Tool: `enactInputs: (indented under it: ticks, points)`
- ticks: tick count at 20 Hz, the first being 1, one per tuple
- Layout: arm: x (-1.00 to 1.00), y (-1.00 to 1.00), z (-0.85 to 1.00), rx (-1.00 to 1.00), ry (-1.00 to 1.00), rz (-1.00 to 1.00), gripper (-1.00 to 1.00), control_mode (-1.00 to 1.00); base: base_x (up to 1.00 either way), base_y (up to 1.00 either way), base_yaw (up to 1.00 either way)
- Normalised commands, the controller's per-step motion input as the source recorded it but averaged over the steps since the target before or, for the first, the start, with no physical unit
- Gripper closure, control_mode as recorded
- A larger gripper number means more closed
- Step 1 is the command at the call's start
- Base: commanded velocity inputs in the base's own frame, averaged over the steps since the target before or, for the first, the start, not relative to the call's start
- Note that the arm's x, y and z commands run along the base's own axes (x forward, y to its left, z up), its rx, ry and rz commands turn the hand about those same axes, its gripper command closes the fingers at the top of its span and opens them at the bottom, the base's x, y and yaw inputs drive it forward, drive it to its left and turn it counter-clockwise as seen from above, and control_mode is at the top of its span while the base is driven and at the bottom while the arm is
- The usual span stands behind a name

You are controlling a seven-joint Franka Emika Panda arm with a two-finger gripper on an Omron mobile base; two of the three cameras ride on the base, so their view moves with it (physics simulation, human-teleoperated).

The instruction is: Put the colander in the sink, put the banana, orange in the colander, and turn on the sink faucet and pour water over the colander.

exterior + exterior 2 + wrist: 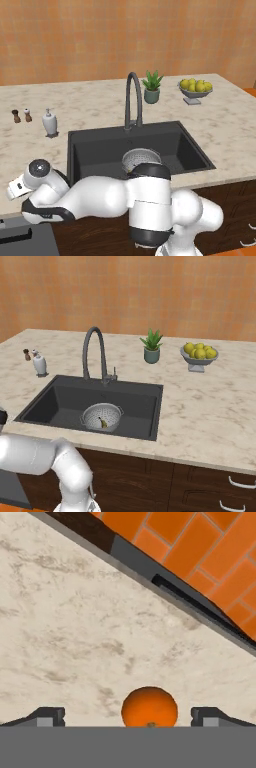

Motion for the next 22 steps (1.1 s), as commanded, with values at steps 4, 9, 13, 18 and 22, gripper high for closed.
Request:
enactInputs:
  ticks: [4, 9, 13, 18, 22]
  points:
    - [0.27, 0.33, -0.25, 0.0, 0.01, 0.0, -1.0, -1.0, 0.0, 0.0, 0.0]
    - [0.18, 0.39, -0.52, 0.0, 0.07, 0.0, -1.0, -1.0, 0.0, 0.0, 0.0]
    - [0.23, 0.27, -0.28, 0.0, 0.0, 0.0, -1.0, -1.0, 0.0, 0.0, 0.0]
    - [0.18, 0.23, -0.07, 0.0, -0.02, 0.0, -1.0, -1.0, 0.0, 0.0, 0.0]
    - [0.13, 0.28, -0.04, 0.0, -0.02, 0.0, -1.0, -1.0, 0.0, 0.0, 0.0]
